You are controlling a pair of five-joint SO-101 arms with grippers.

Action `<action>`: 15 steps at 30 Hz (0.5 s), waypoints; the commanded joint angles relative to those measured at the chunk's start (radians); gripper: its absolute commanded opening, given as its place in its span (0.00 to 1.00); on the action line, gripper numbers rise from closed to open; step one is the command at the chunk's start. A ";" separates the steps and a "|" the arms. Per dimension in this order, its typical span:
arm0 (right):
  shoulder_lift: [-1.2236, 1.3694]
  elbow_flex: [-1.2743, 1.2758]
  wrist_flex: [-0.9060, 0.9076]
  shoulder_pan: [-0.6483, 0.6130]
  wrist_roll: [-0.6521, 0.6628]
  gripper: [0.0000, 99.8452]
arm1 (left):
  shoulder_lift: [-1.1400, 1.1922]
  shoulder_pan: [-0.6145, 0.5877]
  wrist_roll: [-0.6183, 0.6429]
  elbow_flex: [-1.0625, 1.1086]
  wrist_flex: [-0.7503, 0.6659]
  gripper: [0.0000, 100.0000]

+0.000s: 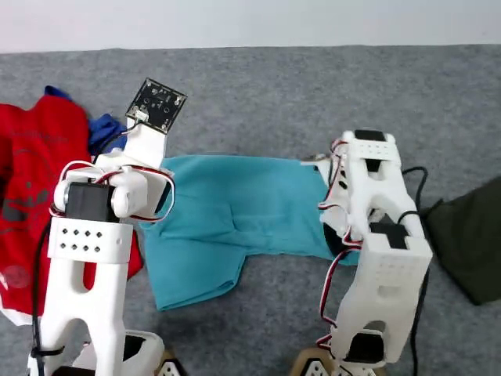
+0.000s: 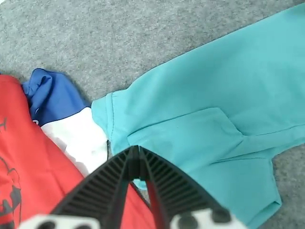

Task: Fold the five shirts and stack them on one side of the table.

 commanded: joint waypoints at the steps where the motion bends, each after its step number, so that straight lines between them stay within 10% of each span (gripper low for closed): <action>1: -0.015 -0.029 0.039 0.041 0.015 0.01 | -0.032 0.005 0.008 0.018 -0.021 0.00; 15: -0.206 -0.026 -0.008 -0.203 -0.002 0.01 | -0.029 0.006 0.008 0.033 -0.023 0.00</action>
